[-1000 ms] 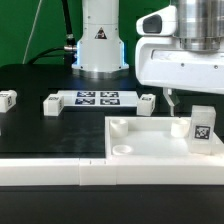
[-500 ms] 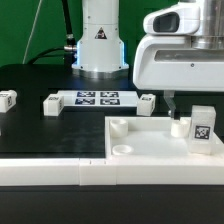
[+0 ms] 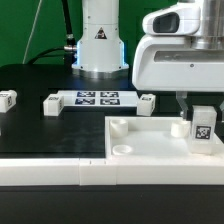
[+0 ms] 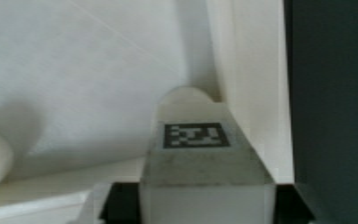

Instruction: Assemble one leg

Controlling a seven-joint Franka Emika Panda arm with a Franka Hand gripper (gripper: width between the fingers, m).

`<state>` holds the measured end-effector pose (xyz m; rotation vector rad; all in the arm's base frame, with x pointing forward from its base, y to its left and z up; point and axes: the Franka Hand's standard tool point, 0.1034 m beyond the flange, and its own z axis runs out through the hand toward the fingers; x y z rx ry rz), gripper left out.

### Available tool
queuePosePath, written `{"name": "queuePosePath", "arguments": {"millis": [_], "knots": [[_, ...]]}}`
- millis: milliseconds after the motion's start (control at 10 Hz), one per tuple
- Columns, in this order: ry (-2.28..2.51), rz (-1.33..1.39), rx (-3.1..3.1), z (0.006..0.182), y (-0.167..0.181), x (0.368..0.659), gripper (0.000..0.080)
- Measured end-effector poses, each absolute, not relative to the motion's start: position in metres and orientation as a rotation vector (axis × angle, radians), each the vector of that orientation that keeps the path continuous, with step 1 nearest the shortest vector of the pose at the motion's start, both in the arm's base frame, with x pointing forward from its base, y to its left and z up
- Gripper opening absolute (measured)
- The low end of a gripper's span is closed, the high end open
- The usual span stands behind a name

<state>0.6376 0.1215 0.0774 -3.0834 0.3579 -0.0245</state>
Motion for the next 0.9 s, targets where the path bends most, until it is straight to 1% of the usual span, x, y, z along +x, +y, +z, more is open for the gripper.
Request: {"name": "queuePosePath", "arguments": {"millis": [100, 400, 900], "knots": [[0.431, -0.028, -3.072, 0.0772, 0.1215, 0.6378, 0.0291], [1.029, -0.024, -2.894, 0.0764, 0.1196, 0.6378, 0.0291], [1.765, 0.016, -2.478, 0.0757, 0.1180, 0.6376, 0.0292]]}}
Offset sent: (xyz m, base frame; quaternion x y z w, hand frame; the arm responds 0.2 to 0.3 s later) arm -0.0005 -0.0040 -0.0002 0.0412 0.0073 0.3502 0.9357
